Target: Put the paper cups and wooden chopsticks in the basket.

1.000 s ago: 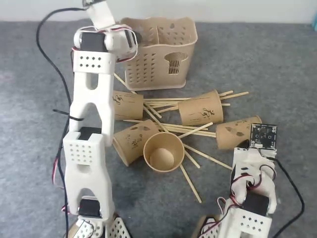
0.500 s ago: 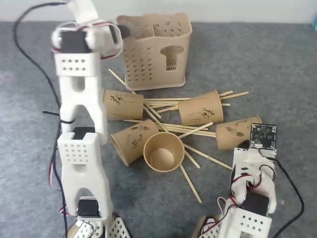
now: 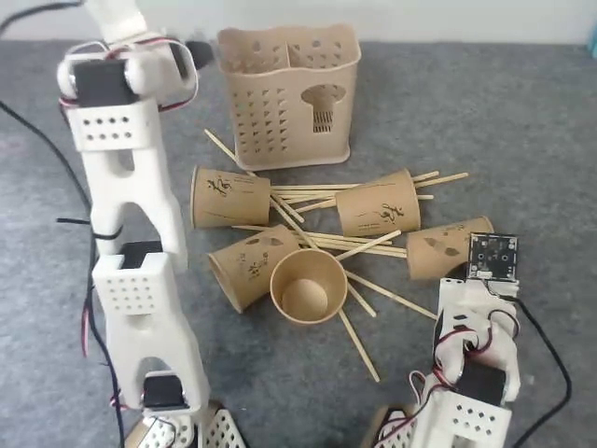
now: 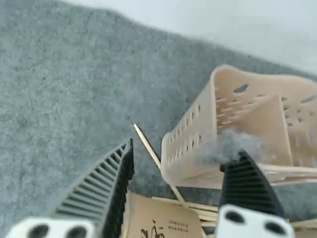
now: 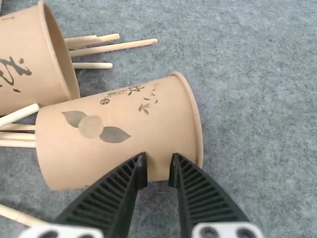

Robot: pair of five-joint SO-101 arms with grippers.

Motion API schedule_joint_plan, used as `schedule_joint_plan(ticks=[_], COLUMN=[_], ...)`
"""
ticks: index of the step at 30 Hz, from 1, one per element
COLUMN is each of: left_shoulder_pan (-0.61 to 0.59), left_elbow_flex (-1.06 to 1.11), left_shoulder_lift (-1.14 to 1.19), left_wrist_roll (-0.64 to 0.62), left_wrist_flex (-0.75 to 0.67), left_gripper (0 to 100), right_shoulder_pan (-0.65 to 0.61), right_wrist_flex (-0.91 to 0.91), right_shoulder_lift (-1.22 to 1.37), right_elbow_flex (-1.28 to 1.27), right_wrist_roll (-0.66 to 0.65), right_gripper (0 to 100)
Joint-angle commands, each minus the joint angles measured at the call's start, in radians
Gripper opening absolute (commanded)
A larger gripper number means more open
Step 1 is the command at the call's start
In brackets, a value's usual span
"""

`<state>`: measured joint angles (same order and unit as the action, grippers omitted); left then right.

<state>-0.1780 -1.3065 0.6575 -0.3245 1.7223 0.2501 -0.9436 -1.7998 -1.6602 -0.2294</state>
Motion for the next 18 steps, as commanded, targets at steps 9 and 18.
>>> schedule_joint_plan(ticks=[9, 18], left_shoulder_pan=[0.089, 0.091], left_elbow_flex=[0.038, 0.051], left_shoulder_lift=[-0.058, 0.092], left_wrist_roll=[0.021, 0.063], left_wrist_flex=[-0.040, -0.114], left_gripper=[27, 26], right_shoulder_pan=[-0.008, -0.008], right_wrist_flex=[0.025, 0.024], right_shoulder_lift=[-0.015, -0.015], right_elbow_flex=[0.005, 0.005], right_wrist_roll=[-0.018, -0.018], right_gripper=[8.7, 8.7])
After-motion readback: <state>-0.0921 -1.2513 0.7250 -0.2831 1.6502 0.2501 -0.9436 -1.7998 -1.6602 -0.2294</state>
